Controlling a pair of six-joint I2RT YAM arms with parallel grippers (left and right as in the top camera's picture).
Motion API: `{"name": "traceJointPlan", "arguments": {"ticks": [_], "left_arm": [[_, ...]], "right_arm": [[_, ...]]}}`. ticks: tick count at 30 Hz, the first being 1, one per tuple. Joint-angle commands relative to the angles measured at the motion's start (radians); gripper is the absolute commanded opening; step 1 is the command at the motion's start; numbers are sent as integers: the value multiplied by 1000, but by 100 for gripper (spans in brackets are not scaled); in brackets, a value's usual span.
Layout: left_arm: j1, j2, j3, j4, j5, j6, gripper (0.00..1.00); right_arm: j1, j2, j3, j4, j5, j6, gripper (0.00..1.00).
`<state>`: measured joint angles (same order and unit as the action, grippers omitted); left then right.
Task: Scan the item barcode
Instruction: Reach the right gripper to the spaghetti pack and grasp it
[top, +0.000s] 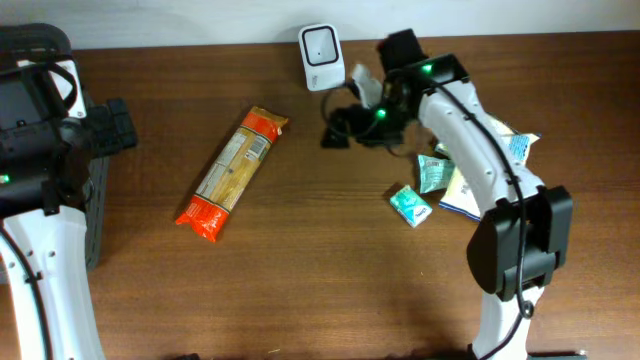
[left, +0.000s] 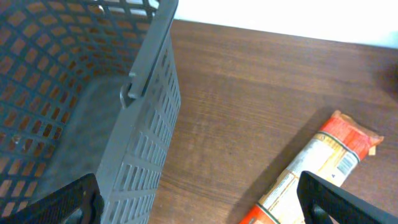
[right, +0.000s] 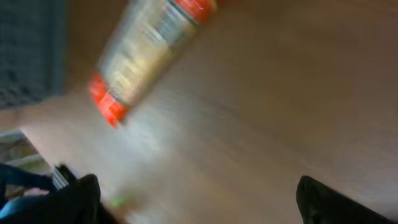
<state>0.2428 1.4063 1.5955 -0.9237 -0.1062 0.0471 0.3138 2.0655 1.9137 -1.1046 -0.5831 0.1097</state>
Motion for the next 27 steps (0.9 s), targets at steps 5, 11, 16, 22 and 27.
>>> {"name": "traceJointPlan", "arguments": {"ticks": [5, 11, 16, 22, 27], "left_arm": [[2, -3, 8, 2, -7, -9, 99], [2, -3, 8, 2, -7, -9, 99], [2, -3, 8, 2, -7, -9, 99], [2, -3, 8, 2, -7, -9, 99], [2, -3, 8, 1, -7, -9, 99]], "right_arm": [[297, 0, 16, 268, 258, 303, 90], [446, 153, 16, 488, 596, 709, 79], [452, 319, 16, 591, 451, 745, 75], [514, 404, 14, 608, 437, 745, 66], [517, 463, 14, 538, 436, 729, 26]]}}
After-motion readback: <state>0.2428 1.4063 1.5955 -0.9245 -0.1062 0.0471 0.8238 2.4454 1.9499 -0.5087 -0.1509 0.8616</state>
